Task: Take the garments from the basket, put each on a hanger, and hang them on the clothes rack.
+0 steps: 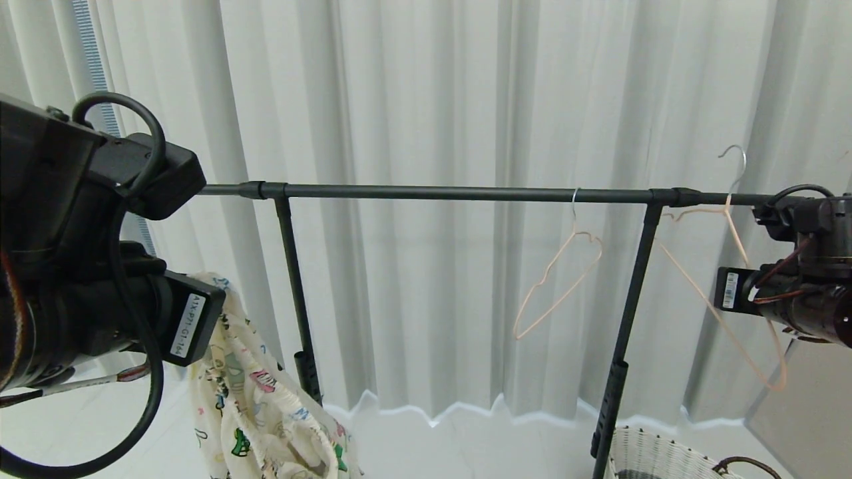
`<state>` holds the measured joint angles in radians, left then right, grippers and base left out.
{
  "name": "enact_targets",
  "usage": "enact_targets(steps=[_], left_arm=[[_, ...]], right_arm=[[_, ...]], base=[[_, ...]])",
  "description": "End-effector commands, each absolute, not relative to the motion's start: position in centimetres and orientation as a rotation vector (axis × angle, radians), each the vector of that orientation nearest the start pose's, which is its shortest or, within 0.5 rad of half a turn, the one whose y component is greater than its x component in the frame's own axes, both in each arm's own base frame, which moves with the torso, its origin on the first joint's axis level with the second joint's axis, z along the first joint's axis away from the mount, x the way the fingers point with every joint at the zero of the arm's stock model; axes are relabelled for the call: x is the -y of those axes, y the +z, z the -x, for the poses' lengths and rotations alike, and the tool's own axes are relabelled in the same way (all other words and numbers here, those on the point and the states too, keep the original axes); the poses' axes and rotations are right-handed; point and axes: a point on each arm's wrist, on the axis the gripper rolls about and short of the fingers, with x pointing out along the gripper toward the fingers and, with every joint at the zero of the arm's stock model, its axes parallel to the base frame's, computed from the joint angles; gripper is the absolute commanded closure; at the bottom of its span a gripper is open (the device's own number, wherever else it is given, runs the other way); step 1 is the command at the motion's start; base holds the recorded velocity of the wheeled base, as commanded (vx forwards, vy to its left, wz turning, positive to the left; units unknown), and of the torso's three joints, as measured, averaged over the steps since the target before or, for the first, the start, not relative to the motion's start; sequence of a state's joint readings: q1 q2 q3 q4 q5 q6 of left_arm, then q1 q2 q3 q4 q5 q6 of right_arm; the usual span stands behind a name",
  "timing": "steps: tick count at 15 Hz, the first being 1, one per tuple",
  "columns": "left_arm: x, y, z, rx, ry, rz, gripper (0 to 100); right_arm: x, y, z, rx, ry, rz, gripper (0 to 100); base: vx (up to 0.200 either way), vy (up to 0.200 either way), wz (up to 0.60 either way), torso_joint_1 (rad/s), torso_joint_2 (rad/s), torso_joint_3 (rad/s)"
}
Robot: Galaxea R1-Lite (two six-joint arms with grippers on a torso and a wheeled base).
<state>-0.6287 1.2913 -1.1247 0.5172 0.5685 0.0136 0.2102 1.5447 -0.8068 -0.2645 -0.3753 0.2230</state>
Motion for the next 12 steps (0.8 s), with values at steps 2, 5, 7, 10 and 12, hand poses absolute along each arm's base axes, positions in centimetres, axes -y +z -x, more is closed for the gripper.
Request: enact_targets(steps=[2,5,7,10,12], left_arm=[[9.6,27.1,-15.2,-0.566,-0.061,-0.4,100],[9.6,27.1,-15.2,-0.568,-0.061,-0.401,100],[9.6,27.0,-15.2,-0.57,-0.061,-0.403,100],[9.6,26.6,-15.3,-0.583,-0.061,-0.411,100],[9.6,25.9,-15.2,-0.606,-0.066,-0.423,100]], right_arm=[[-4.5,19.3,-25.0,-0.431,-0.206,-0.071,100],[-4.4,19.3,-23.9,-0.434,-0.178,-0.071,100],[-4.2,19.2,-23.0,-0.438,-0.147,-0.055,100],[-4.9,19.5,-20.9,-0.43,-0.046,-0.036,100],[-6.1,19.5,-19.2,-0.424,0.051,-0.025,100]], base=[[-0.2,0.0,0.0,0.007,0.0,0.007],[-0.2,0.0,0.0,0.002,0.0,0.004],[-0.2,0.0,0.0,0.005,0.0,0.0],[-0.133,0.0,0.0,0.0,0.0,0.002],[0.0,0.0,0.0,0.0,0.0,0.0]])
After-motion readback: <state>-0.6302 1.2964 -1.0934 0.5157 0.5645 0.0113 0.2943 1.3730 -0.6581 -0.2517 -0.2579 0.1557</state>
